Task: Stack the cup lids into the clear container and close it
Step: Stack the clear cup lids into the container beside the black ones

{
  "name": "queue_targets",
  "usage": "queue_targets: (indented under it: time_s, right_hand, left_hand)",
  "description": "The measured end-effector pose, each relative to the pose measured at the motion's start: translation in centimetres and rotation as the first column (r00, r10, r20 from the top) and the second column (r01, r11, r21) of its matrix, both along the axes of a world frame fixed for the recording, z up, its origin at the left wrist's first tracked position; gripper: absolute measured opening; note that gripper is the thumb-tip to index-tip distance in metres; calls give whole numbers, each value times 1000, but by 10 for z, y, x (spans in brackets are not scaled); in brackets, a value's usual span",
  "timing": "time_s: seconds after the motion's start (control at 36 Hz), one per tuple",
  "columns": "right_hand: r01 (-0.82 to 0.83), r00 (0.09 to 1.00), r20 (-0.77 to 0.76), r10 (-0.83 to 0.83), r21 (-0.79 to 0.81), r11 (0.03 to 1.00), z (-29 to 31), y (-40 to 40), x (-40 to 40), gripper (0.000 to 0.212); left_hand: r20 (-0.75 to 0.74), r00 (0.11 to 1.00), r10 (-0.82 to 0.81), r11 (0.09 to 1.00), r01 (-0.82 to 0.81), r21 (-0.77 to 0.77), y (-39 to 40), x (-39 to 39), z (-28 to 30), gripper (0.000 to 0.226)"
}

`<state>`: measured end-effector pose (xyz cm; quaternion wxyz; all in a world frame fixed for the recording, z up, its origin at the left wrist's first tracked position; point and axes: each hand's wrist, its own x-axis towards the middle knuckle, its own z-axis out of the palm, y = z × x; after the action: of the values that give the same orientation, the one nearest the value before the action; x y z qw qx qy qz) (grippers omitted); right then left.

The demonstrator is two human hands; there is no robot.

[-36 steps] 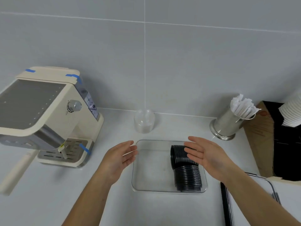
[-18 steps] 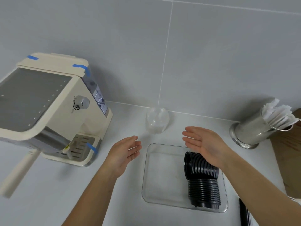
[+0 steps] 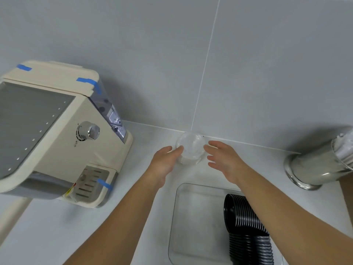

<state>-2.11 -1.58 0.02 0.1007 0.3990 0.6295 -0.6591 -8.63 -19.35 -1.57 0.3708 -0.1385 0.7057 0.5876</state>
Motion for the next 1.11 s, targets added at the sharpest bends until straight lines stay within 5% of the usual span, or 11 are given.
queue_targets:
  time_s: [0.06, 0.14, 0.19, 0.28, 0.39, 0.83, 1.11]
  right_hand:
    - [-12, 1000, 6, 12, 15, 1000, -4, 0, -7, 51]
    - [-53, 998, 19, 52, 52, 997, -9, -1, -16, 32]
    - [-68, 997, 46, 64, 74, 995, -8, -2, -19, 22]
    - [-71, 994, 87, 64, 84, 994, -11, 0, -21, 32]
    - [-70, 992, 102, 69, 4, 998, -15, 3, -26, 10]
    - [-106, 987, 115, 114, -78, 991, -15, 11, -30, 22]
    - [-89, 990, 99, 103, -135, 987, -16, 9, -28, 31]
  left_hand:
    - [-15, 1000, -16, 1000, 16, -17, 3, -6, -4, 90]
    - [-32, 998, -52, 999, 52, 3, 8, -12, -10, 34]
    - [-23, 998, -60, 998, 60, 4, 10, -14, -14, 20]
    - [-1, 999, -41, 999, 41, -2, 11, -17, -20, 18]
    - [-28, 999, -33, 999, 32, -16, 13, -21, -30, 24]
    - [-39, 997, -68, 997, 66, -43, 14, -27, -32, 50]
    - [-43, 999, -23, 1000, 23, -17, 6, -26, -34, 31]
